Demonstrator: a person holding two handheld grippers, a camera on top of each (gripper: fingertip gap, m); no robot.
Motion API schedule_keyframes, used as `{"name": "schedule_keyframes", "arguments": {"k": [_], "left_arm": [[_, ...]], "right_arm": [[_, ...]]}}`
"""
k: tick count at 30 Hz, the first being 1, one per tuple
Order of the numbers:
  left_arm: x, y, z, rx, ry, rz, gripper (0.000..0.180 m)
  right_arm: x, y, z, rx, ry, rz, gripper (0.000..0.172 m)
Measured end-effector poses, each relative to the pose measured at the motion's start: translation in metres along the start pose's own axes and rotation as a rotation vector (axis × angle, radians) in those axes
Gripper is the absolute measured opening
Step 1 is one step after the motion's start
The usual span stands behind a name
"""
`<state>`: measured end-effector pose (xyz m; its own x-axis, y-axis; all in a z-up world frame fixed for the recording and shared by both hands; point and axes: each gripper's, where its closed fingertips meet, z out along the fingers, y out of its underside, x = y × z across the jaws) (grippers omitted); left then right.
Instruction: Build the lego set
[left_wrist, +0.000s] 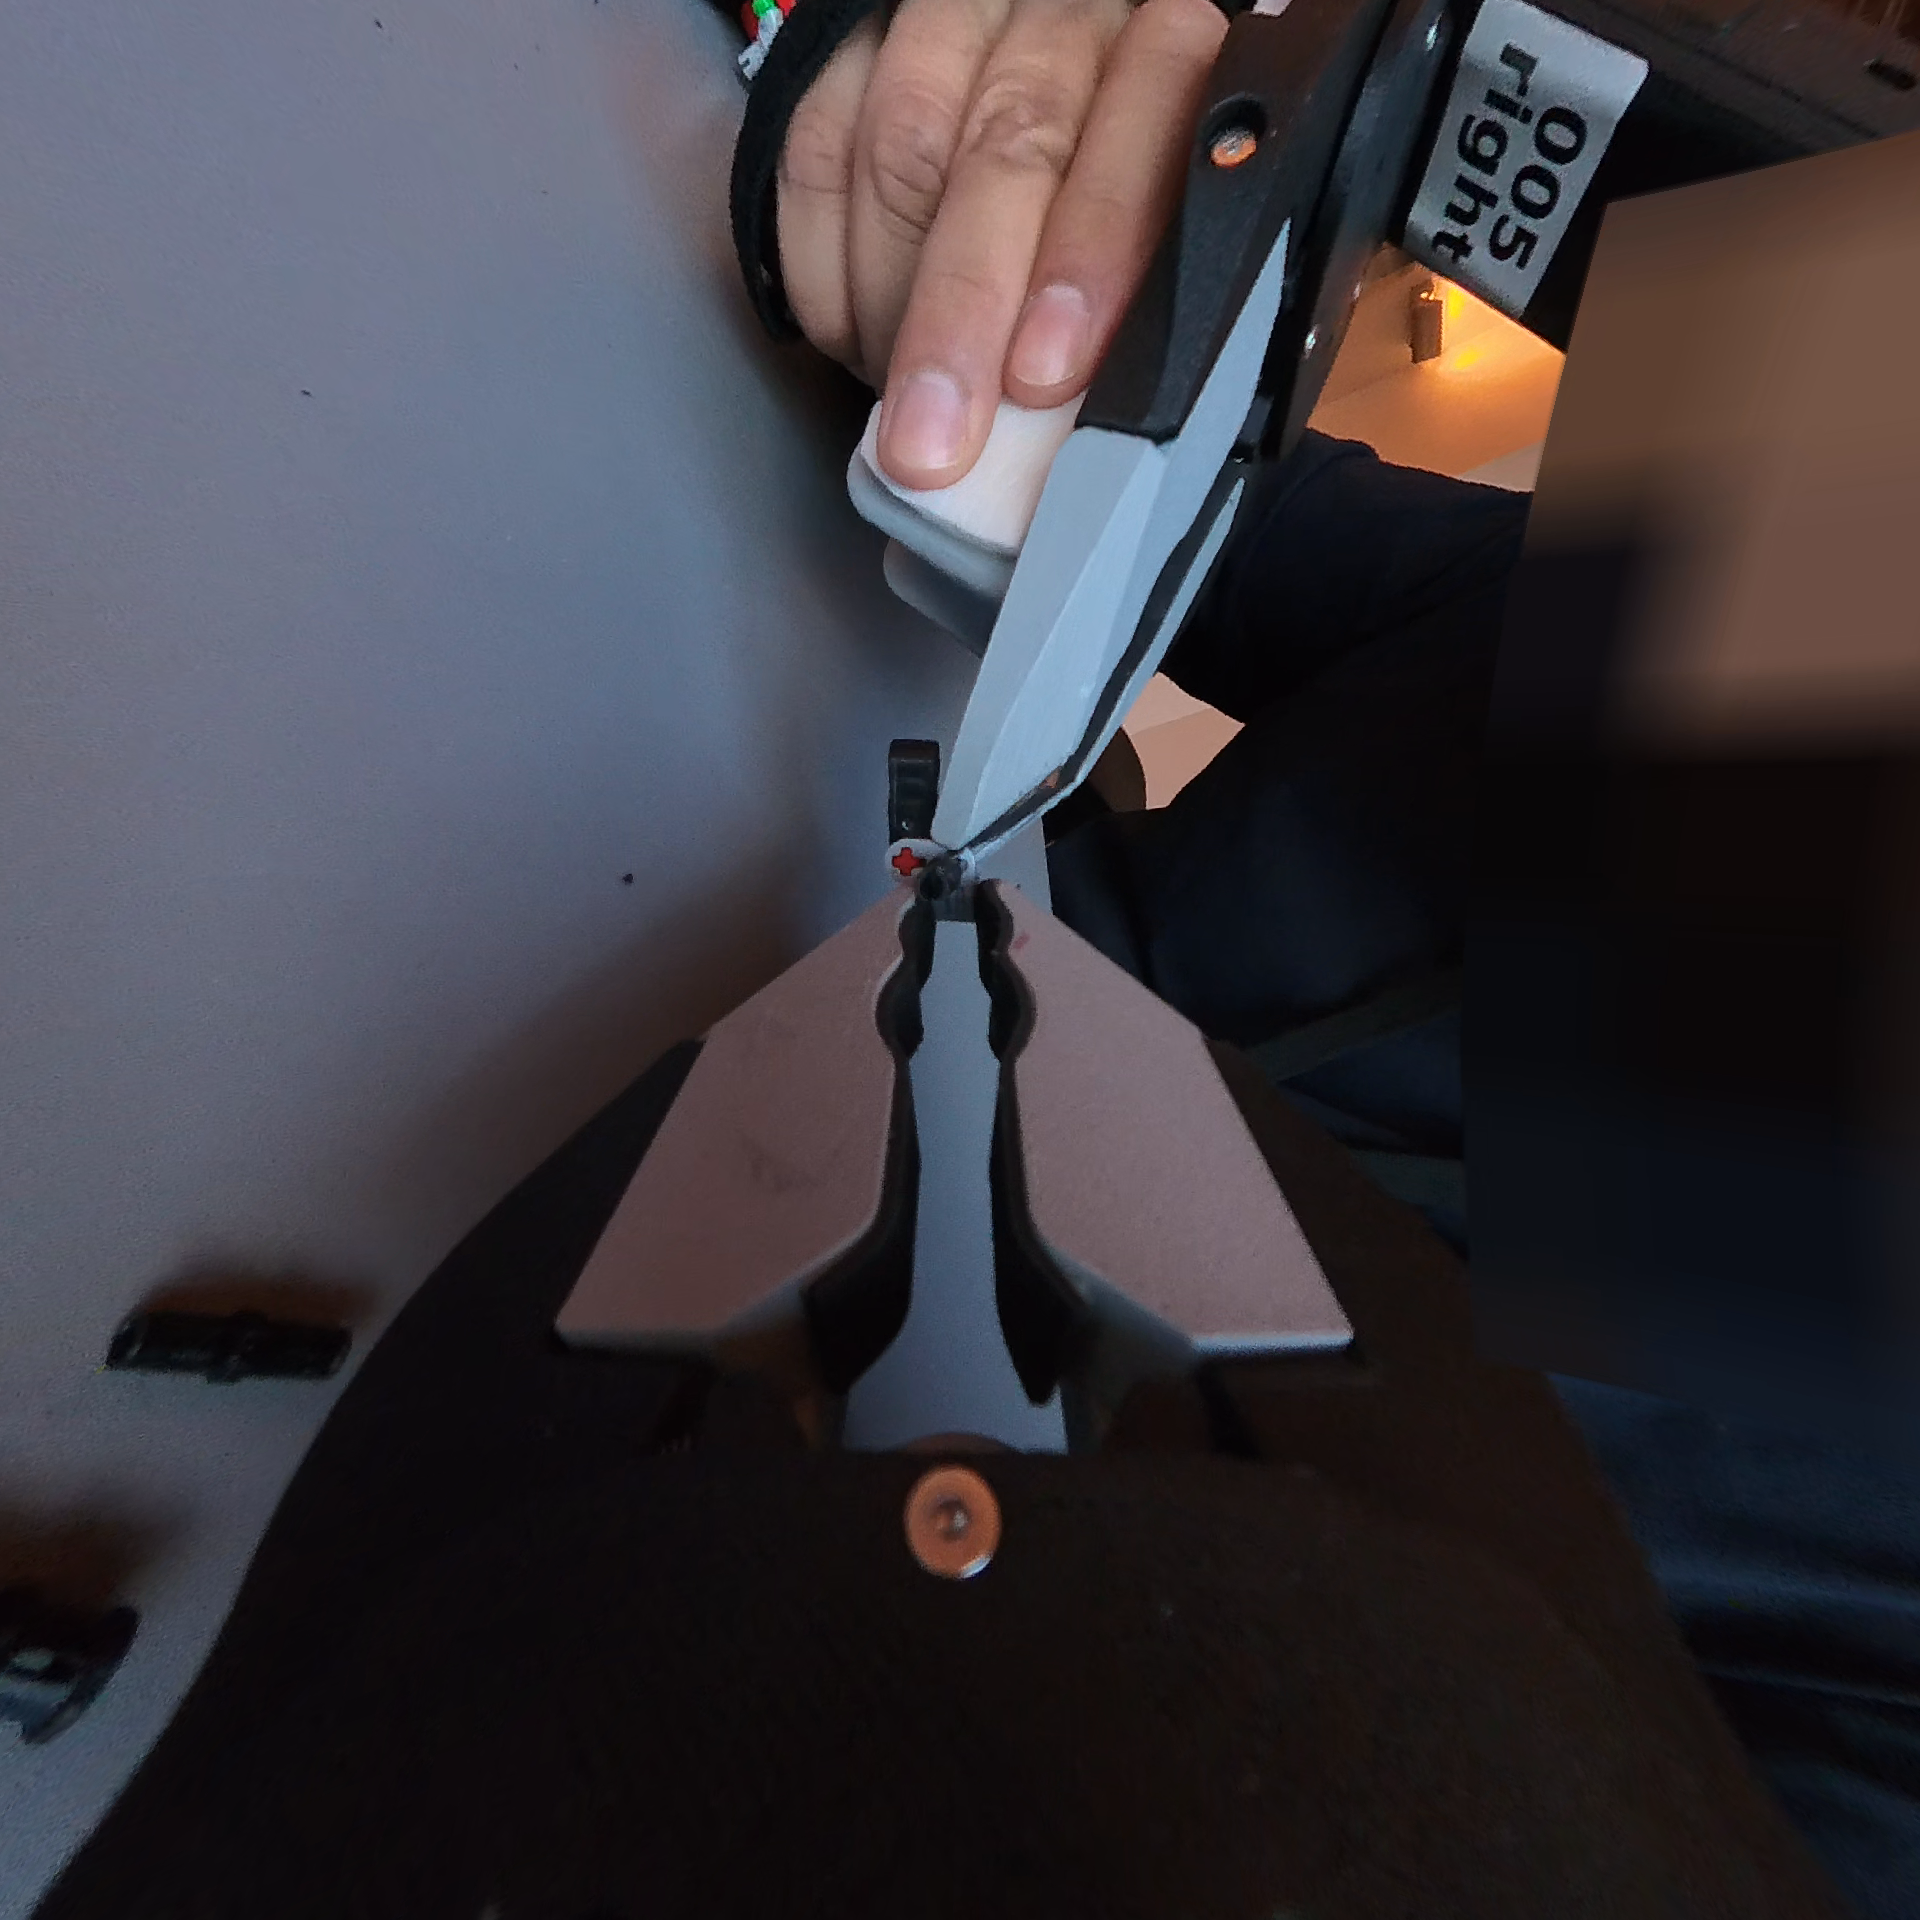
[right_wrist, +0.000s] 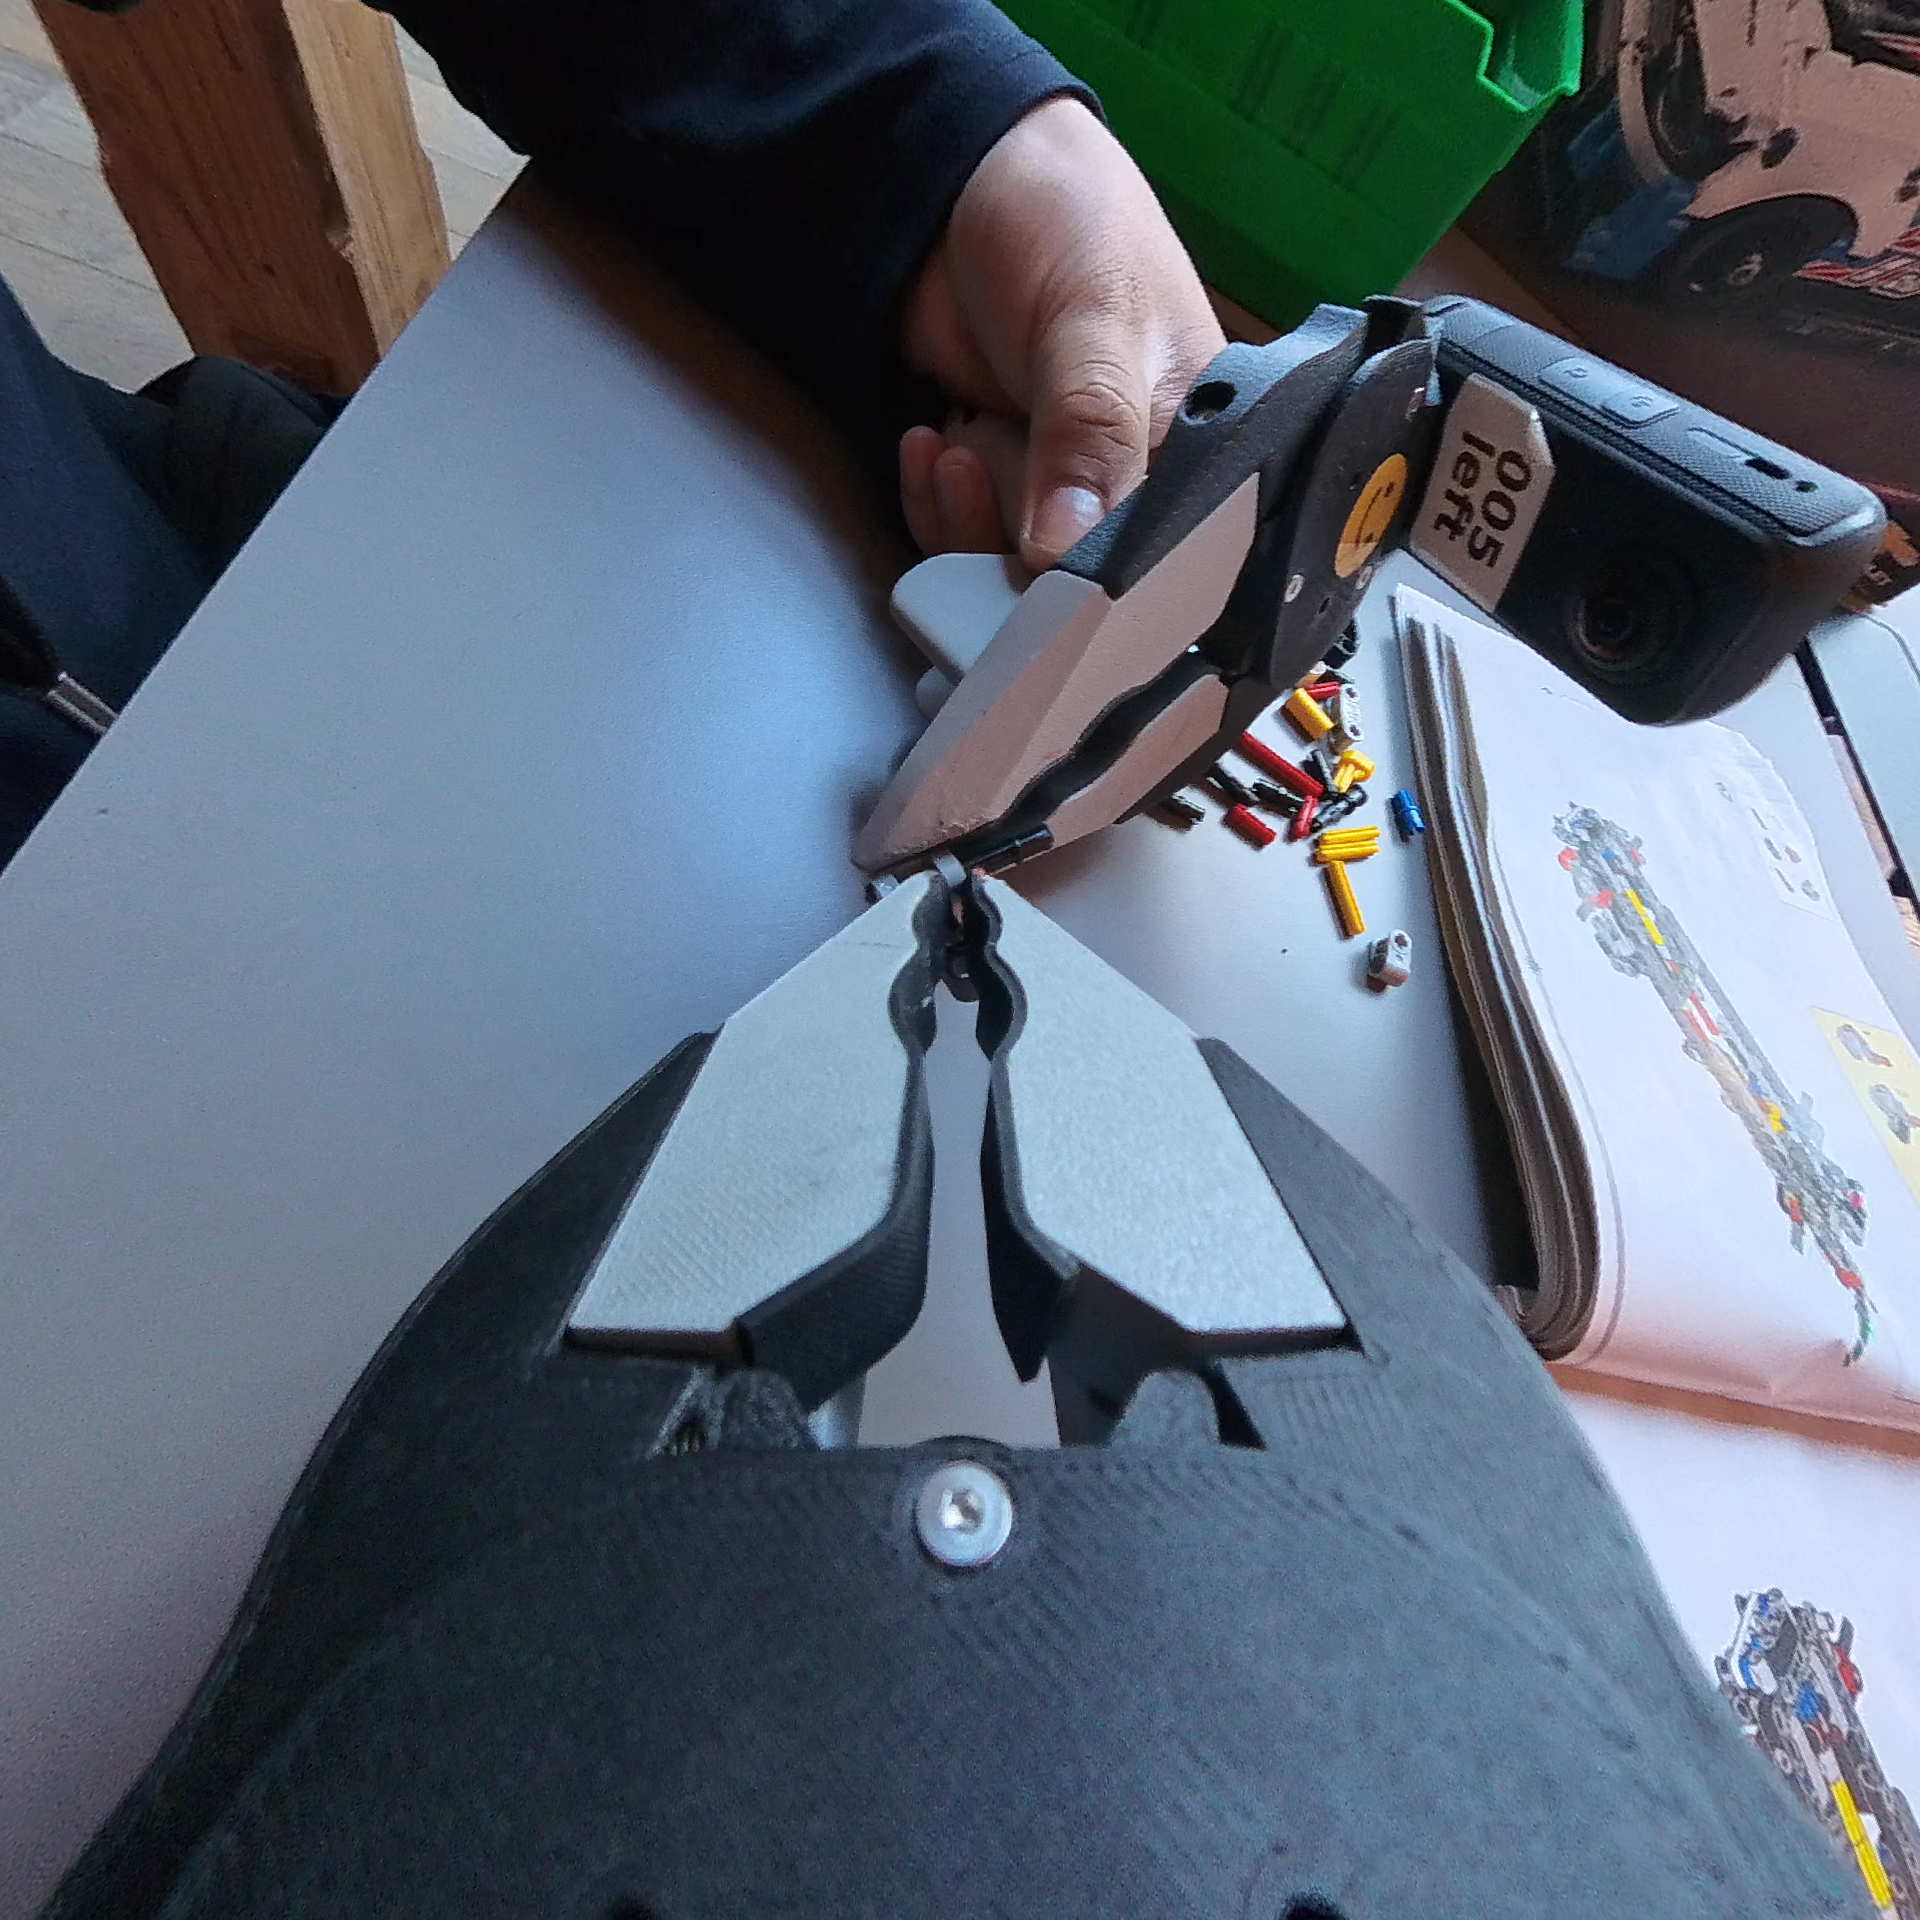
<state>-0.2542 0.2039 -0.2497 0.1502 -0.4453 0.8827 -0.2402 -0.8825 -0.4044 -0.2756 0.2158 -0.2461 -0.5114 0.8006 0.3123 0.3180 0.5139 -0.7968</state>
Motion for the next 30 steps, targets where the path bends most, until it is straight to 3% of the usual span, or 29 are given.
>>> {"name": "schedule_keyframes", "arguments": {"k": [12,18,25,30], "left_arm": [[0.005,-0.012,-0.004,0.076,0.032,0.016,0.006],[-0.002,-0.017,-0.011,0.111,-0.023,0.028,0.006],[-0.044,-0.014,-0.02,0.012,-0.472,0.21,0.006],[-0.047,-0.016,-0.018,-0.031,-0.59,0.337,0.006]], "right_arm": [[0.008,-0.005,-0.009,0.081,-0.014,0.055,0.001],[0.016,-0.008,-0.015,0.145,-0.032,0.15,0.008],[0.021,0.01,-0.01,0.062,-0.009,0.152,0.01],[0.024,0.019,-0.007,0.004,0.025,0.137,0.008]]}}
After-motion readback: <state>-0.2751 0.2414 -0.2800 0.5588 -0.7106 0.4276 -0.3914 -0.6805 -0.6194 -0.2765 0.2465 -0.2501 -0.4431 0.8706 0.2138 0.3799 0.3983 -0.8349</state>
